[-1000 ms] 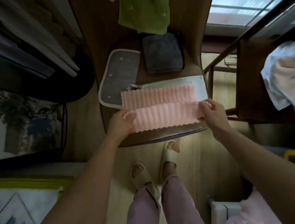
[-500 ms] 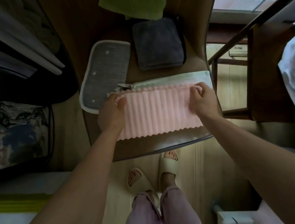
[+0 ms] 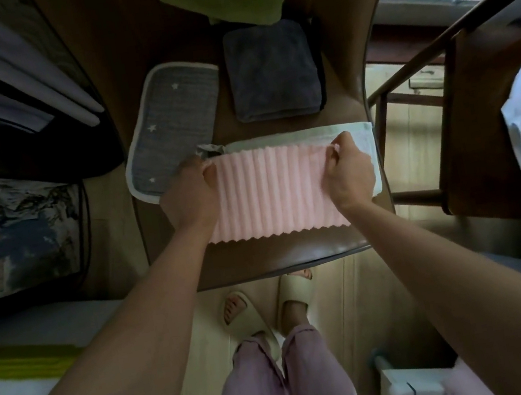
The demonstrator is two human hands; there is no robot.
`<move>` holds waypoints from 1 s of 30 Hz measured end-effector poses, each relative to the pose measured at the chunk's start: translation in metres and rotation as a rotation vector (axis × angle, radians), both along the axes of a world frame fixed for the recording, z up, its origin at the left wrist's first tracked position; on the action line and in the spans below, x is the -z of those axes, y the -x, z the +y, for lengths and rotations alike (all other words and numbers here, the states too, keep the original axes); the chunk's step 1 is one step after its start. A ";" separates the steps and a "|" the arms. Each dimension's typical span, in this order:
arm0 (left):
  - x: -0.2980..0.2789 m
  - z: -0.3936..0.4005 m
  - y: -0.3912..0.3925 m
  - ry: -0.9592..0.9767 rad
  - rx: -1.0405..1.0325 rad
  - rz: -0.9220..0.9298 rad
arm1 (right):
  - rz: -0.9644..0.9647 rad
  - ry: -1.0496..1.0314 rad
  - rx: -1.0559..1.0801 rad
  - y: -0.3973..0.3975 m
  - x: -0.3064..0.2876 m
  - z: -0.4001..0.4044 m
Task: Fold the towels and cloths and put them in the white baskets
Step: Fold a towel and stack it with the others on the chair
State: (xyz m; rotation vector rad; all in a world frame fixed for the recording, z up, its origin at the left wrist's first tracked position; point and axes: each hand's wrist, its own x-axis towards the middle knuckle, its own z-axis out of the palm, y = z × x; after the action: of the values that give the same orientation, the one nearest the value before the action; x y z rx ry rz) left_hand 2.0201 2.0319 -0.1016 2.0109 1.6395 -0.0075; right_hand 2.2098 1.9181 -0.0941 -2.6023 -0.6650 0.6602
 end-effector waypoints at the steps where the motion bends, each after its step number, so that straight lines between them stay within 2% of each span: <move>1: 0.001 -0.001 -0.002 -0.007 0.001 0.016 | 0.008 -0.008 0.008 0.001 0.000 0.001; 3: -0.001 -0.002 -0.006 -0.035 0.000 0.028 | -0.010 -0.050 0.039 0.004 -0.003 0.002; 5: -0.003 -0.002 -0.006 -0.039 -0.021 0.007 | -0.182 -0.062 -0.037 0.010 -0.006 0.001; 7: -0.002 0.000 -0.004 -0.012 -0.056 -0.071 | -0.314 -0.112 -0.250 0.021 -0.010 0.001; 8: -0.001 0.001 -0.002 -0.002 -0.056 -0.112 | -0.313 -0.166 -0.390 0.027 -0.011 0.004; 10: 0.003 0.004 0.005 0.018 -0.041 -0.133 | -0.240 -0.244 -0.695 0.040 -0.003 0.012; 13: 0.001 0.007 0.014 0.103 -0.072 -0.205 | -0.161 -0.156 -0.980 0.050 0.018 0.020; 16: -0.005 0.009 0.021 0.239 -0.206 -0.330 | -0.141 -0.010 -0.970 0.044 0.035 0.021; 19: -0.008 0.013 0.028 0.325 -0.321 -0.430 | -0.155 0.025 -0.961 0.043 0.038 0.022; 24: -0.016 0.018 0.031 0.441 -0.295 -0.500 | -0.157 0.077 -0.970 0.048 0.036 0.025; 30: -0.014 0.011 0.029 0.443 -0.317 -0.578 | -0.159 0.096 -1.004 0.050 0.036 0.026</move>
State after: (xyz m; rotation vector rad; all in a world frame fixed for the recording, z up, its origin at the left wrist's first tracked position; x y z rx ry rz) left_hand 1.9914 2.0425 -0.0871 1.2536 1.4010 0.2760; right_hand 2.1595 1.9439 -0.1302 -2.2741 -2.0670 0.7432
